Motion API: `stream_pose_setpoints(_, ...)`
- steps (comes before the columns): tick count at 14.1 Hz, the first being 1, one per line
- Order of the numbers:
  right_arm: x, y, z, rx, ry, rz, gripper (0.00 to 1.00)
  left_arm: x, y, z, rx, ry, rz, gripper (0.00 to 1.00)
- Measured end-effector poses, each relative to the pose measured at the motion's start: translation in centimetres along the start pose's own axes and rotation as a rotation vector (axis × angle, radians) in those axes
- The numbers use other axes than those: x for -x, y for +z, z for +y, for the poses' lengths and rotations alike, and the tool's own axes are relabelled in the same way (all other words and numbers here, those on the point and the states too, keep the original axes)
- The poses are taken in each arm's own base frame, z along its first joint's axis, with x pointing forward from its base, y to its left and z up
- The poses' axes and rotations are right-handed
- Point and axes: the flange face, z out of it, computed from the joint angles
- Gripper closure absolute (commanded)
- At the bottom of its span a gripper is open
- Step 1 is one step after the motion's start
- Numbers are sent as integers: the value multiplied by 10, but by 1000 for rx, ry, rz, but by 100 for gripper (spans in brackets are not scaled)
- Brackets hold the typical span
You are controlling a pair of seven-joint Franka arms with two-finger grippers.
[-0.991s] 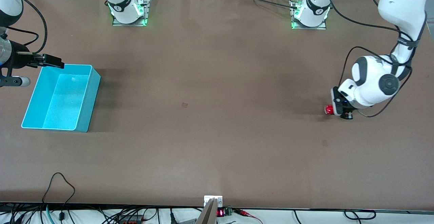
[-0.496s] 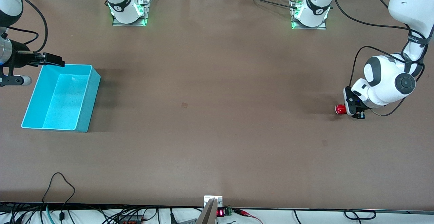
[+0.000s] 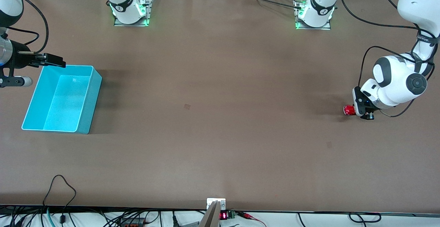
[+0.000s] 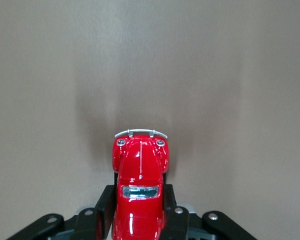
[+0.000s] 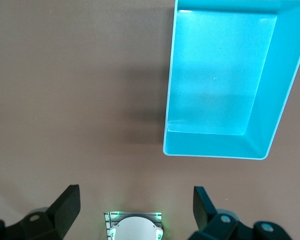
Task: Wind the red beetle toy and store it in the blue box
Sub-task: 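Pull the red car back with the left gripper, then release it, then withdraw the left gripper while the right gripper reaches the rolling car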
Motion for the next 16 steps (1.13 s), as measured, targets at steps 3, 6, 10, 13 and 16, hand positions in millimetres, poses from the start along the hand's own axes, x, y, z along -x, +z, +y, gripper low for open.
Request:
stream_pose_setpoints(3,0,0,0,0,0,-4,0,2,1,0,2,-1,1,0)
stream_pose_setpoints(6,1,1,0,0,-1,-6,0,5,0,-3,-3,-6,0,0)
stream_pose_setpoints(10,1,1,-1,0,-2,-7,0,-1,-20,-15,16,2,4,0)
stream_pose_setpoints(13,1,1,-1,0,-3,-7,0,-2,-44,-20,63,-28,5,0)
stream_pose_setpoints(16,1,1,-1,0,-3,-7,0,-23,-87,-23,156,-112,5,0)
